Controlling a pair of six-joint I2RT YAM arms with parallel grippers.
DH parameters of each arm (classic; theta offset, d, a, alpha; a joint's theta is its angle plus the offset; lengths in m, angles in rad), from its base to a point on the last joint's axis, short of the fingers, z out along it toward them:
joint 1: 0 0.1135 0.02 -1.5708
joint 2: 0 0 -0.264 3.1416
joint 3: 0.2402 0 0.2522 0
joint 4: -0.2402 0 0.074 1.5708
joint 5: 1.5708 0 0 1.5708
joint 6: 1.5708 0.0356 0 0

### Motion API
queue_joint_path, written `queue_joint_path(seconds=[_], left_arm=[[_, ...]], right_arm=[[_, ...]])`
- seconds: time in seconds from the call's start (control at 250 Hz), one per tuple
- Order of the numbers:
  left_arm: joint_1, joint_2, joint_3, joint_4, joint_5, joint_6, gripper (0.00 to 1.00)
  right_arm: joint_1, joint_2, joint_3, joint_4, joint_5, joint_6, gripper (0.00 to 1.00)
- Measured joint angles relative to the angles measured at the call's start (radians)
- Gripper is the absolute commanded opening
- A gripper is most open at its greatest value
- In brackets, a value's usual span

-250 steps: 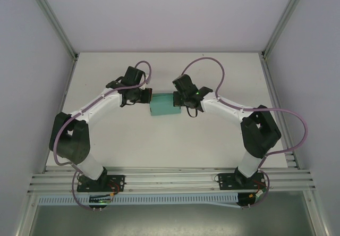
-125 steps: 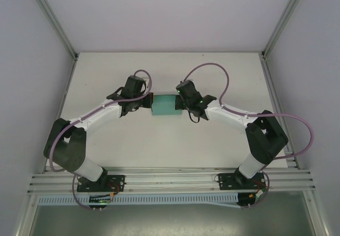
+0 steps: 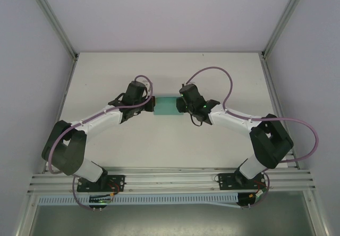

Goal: Assemble paper box

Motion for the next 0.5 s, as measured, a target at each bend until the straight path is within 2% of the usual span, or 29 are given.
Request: queue_joint_path(seconds=[0.032, 0.2, 0.316, 0.5], left_arm=[[-0.002, 0.0, 0.001, -0.001, 0.005, 0.0, 0.0], [-0.013, 0.01, 0.016, -0.005, 0.021, 0.006, 0.0], [-0.02, 0.032, 0.045, -0.014, 0.032, 0.021, 0.0], [-0.03, 0.048, 0.072, -0.031, 0.057, 0.042, 0.0]], right_arm=[[0.001, -0.001, 0.004, -0.001, -0.007, -0.007, 0.51], [0.006, -0.001, 0.037, -0.055, -0.023, -0.044, 0.69], [0.006, -0.009, 0.048, -0.087, -0.026, -0.069, 0.85], [-0.016, -0.068, 0.048, -0.11, -0.029, -0.076, 0.9]])
